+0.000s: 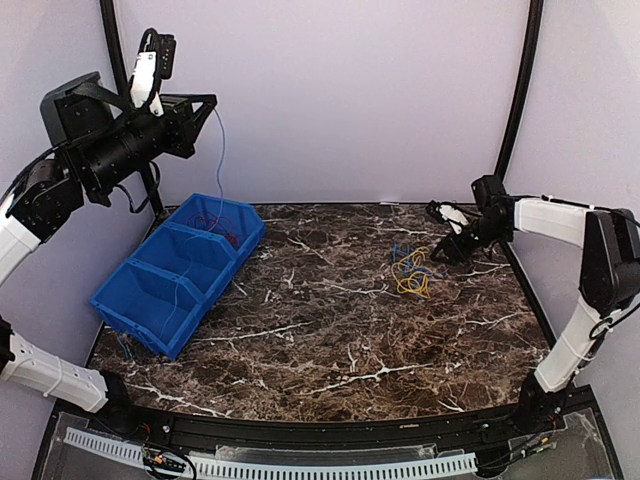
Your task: Untangle the cables
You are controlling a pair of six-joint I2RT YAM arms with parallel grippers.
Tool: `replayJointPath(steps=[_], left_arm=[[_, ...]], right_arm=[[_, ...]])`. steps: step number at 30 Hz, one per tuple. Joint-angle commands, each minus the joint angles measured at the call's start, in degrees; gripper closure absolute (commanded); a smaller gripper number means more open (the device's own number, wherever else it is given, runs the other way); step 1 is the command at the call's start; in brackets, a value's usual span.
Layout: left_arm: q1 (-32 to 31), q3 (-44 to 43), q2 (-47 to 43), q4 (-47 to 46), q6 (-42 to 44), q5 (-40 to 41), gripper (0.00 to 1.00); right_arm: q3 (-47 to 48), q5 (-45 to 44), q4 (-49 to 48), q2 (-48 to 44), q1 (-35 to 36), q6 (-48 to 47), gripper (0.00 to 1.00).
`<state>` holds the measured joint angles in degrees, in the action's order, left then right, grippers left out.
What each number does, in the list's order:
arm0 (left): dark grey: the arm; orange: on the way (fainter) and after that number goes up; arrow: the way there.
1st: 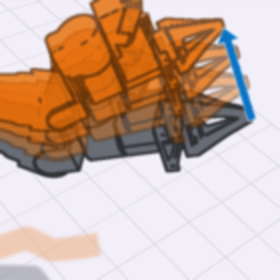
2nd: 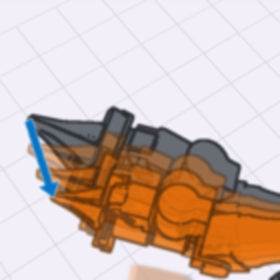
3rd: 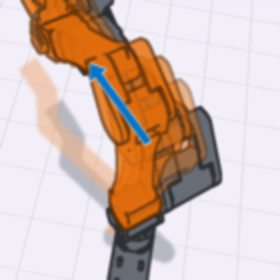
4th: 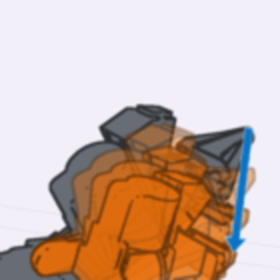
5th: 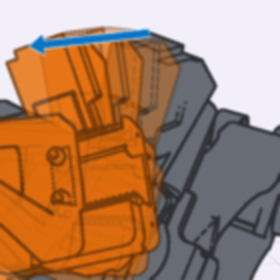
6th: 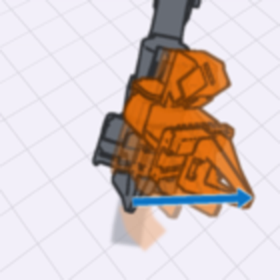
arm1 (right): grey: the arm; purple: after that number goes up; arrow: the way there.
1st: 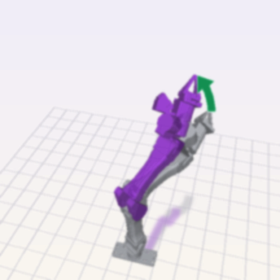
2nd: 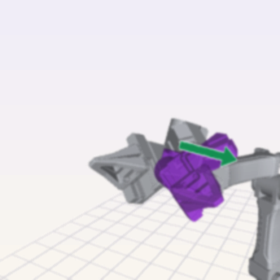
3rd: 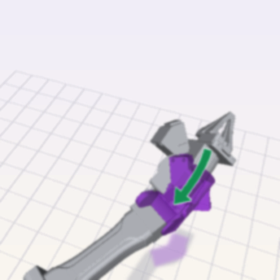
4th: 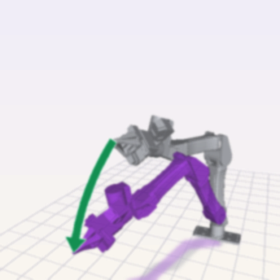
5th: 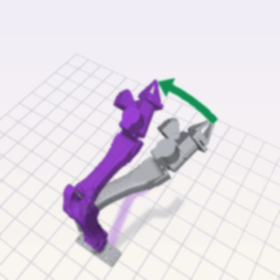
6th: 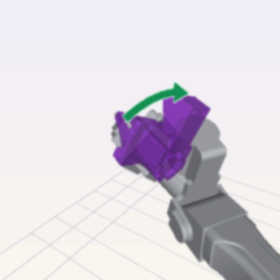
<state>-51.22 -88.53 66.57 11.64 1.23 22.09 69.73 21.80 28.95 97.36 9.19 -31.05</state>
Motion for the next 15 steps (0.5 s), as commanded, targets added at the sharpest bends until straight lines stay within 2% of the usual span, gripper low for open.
replayJointPath(steps=[1,7,10,15], left_arm=[[0.2,-0.1,-2.9,-1.3,0.8,1.8,1.0],[0.2,0.2,-3.9,-3.0,4.0,4.8,1.0],[0.2,-1.0,-3.8,-3.9,5.2,4.8,1.0],[0.2,-4.7,-1.8,-5.6,10.1,6.5,1.0]], right_arm=[[-3.2,5.8,2.0,-6.0,-0.3,-0.4,0.39],[-8.0,11.0,2.7,-14.6,-0.2,-2.8,0.31],[-12.7,12.5,-1.6,-20.1,-0.2,-2.4,0.24],[-16.9,12.5,-5.9,-23.5,-0.2,-1.6,0.21]])
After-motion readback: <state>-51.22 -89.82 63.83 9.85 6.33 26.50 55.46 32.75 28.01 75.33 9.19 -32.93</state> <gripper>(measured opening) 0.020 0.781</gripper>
